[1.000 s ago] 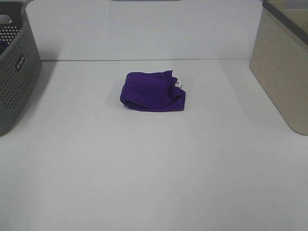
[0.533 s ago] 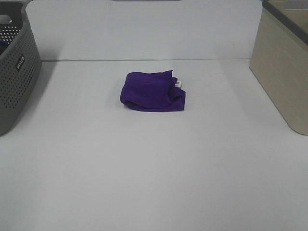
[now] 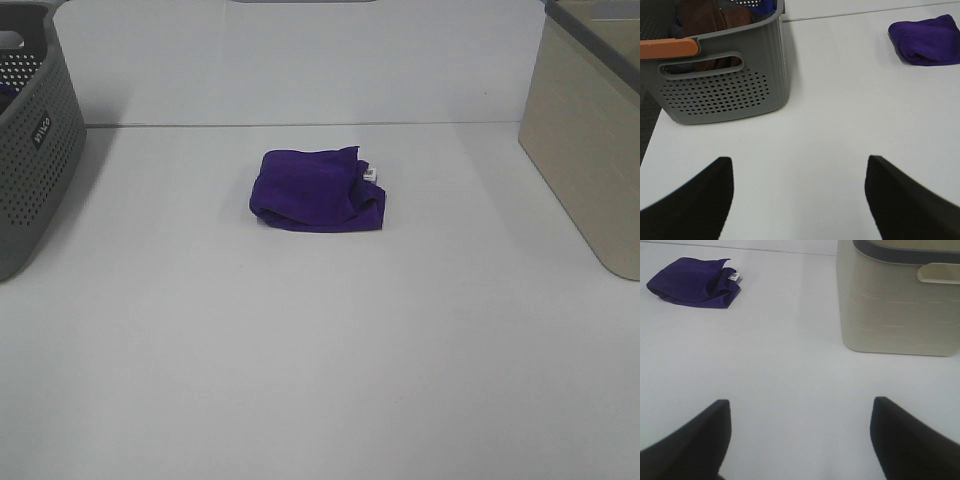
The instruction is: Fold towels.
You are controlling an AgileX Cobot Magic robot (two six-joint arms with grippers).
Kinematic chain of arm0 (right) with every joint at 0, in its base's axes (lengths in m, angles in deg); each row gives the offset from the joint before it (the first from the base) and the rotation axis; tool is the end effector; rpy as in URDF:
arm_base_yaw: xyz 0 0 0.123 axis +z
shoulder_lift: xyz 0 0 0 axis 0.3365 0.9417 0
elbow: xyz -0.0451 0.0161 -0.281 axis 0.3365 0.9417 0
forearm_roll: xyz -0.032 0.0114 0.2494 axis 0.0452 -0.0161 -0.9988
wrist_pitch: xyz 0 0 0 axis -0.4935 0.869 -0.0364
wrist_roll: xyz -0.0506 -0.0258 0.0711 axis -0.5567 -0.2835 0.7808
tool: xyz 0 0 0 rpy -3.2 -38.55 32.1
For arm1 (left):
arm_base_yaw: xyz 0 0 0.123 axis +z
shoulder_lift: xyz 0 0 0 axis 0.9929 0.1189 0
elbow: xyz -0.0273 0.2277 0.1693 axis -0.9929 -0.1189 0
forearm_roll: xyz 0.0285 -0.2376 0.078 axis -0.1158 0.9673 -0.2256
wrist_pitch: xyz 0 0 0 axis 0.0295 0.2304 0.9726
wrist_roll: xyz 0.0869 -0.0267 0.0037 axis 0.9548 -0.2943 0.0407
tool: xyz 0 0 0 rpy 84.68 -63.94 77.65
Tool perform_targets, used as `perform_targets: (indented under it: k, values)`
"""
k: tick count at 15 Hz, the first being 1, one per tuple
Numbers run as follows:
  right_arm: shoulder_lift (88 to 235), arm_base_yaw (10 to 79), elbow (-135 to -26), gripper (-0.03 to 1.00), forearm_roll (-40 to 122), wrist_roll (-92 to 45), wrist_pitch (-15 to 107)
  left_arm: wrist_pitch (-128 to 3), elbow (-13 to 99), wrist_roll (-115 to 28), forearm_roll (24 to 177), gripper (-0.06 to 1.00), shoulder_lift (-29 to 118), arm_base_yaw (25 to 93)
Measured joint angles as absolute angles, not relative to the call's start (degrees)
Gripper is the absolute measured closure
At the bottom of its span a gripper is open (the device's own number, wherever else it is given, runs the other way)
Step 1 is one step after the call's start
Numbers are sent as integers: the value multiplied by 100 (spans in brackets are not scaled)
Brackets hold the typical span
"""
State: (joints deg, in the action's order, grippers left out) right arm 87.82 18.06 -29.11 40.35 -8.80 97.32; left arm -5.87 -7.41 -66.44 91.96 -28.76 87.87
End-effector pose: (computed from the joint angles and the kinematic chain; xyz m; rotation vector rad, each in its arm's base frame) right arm -0.0059 0.0124 0.2789 -0.1228 2.0201 0.0789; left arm -0.0058 -0.0077 0.2813 0.1124 2.0168 0.0635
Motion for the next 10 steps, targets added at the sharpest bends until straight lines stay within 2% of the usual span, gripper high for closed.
perform_targets:
  k: [10]
  values:
    - [8782, 1806, -2911, 21, 4024, -874, 9732, -587, -741, -6644, 9196, 27, -2876, 8787]
